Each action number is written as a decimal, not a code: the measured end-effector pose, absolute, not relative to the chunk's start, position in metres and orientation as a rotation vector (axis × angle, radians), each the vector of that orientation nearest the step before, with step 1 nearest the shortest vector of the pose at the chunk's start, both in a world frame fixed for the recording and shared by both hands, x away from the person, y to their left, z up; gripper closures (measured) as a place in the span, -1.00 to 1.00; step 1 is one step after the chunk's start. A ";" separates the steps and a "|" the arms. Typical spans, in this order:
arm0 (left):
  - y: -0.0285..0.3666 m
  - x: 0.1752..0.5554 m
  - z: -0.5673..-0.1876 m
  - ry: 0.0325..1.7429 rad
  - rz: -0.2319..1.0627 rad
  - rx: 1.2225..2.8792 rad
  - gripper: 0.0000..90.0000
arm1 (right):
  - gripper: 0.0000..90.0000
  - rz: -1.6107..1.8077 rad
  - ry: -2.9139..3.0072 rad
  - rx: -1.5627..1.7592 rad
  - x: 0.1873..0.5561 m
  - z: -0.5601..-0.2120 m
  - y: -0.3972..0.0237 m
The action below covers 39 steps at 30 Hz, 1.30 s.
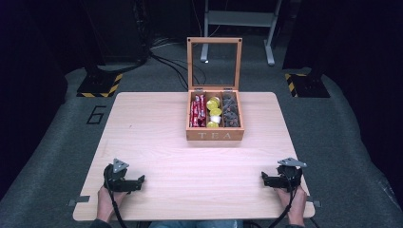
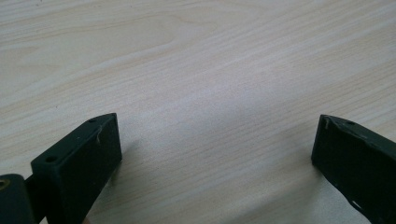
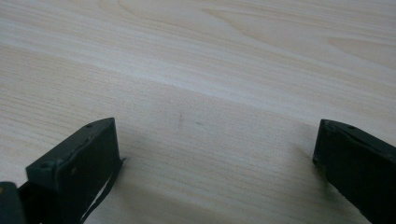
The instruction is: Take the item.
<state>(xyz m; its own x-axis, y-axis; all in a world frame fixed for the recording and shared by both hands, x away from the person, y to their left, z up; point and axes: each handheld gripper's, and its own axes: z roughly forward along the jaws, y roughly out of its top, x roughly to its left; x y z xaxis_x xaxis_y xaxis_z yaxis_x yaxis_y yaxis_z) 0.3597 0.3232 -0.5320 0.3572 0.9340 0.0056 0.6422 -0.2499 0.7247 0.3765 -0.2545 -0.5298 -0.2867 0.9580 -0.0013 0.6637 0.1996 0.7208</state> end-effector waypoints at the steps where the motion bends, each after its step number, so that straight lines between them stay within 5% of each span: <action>1: 0.323 0.360 -0.532 1.365 0.592 1.988 -0.97 | -1.00 0.855 2.029 1.504 0.376 -0.530 -0.255; 39: 0.312 0.370 -0.510 1.342 0.557 1.965 -0.99 | -1.00 0.859 2.042 1.499 0.380 -0.530 -0.256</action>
